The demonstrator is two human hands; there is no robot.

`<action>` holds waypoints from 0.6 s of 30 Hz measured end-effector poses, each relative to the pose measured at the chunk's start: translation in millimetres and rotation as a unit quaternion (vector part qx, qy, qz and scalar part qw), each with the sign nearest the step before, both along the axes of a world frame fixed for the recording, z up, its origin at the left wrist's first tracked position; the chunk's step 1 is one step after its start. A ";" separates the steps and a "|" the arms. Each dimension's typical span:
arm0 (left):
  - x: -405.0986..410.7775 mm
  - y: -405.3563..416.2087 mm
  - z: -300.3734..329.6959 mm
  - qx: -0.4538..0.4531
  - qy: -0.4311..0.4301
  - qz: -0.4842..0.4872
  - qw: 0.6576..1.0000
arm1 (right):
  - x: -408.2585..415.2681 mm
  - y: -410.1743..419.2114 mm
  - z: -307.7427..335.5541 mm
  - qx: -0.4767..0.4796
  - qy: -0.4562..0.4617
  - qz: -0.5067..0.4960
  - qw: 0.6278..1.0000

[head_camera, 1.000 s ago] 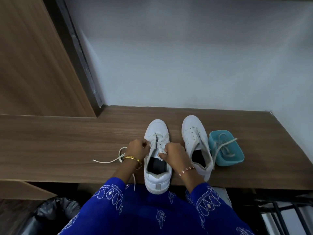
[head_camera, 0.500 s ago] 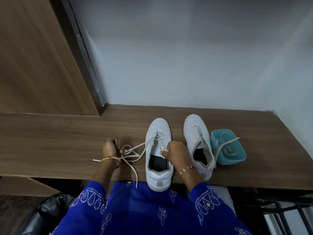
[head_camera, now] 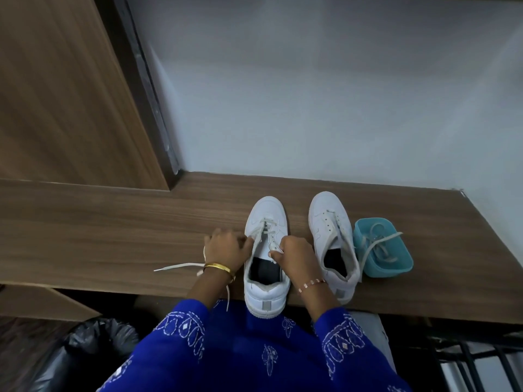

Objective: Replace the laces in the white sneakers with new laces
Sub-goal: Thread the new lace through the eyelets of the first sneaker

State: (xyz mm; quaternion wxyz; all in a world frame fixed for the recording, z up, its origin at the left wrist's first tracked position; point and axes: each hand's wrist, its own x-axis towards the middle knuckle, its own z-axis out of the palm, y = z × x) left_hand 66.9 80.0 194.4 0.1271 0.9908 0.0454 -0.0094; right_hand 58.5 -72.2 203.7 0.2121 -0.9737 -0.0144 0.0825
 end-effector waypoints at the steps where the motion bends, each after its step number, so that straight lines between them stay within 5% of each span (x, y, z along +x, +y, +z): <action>1: -1.3 0.0 -2.7 -0.006 -0.006 -0.015 1.000 | -0.3 -0.2 0.0 0.000 -0.001 0.000 1.000; 10: -1.2 7.7 -20.8 0.026 0.003 -0.058 0.998 | 0.4 -0.3 3.0 -0.014 0.001 0.006 1.000; 18: -4.7 3.9 -11.3 -0.269 0.025 -0.004 0.963 | -0.7 -4.7 -2.1 0.032 -0.014 -0.010 0.999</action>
